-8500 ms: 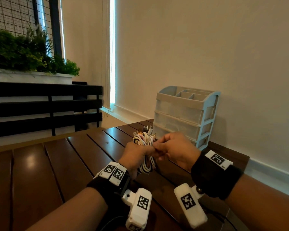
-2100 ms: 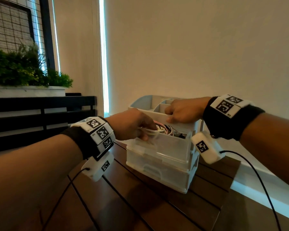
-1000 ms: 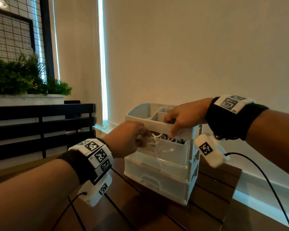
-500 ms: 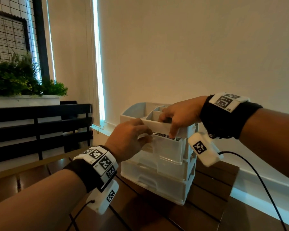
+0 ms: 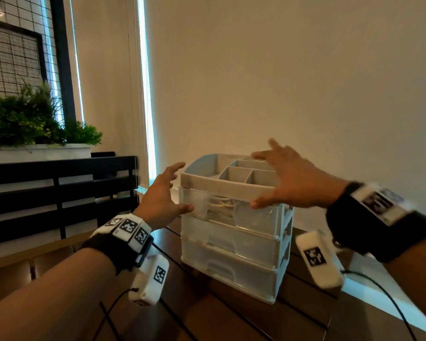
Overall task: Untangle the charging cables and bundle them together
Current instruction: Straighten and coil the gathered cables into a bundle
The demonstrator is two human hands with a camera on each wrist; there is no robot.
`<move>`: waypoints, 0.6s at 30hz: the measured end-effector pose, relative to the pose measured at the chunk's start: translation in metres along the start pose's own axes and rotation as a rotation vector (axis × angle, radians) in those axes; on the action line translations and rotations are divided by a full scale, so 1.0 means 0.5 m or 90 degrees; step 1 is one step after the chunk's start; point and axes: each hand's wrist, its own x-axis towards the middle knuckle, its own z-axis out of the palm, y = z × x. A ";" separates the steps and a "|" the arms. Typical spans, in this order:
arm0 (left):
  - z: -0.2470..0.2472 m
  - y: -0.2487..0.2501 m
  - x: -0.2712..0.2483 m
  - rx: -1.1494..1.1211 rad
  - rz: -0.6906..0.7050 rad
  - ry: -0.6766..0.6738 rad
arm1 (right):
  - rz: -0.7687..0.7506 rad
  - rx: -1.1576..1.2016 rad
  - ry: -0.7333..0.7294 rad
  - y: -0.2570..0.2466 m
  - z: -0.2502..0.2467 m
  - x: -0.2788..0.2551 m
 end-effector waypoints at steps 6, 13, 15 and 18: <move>-0.001 -0.036 0.051 -0.114 -0.001 -0.173 | 0.037 0.406 0.087 0.054 0.097 -0.058; 0.008 -0.065 0.083 -0.034 0.029 -0.145 | -0.001 0.357 0.161 0.058 0.127 -0.058; 0.015 -0.069 0.087 -0.025 0.030 -0.126 | -0.022 0.331 0.216 0.045 0.139 -0.061; 0.031 -0.063 0.088 0.026 0.020 -0.058 | -0.021 0.268 0.284 0.027 0.154 -0.061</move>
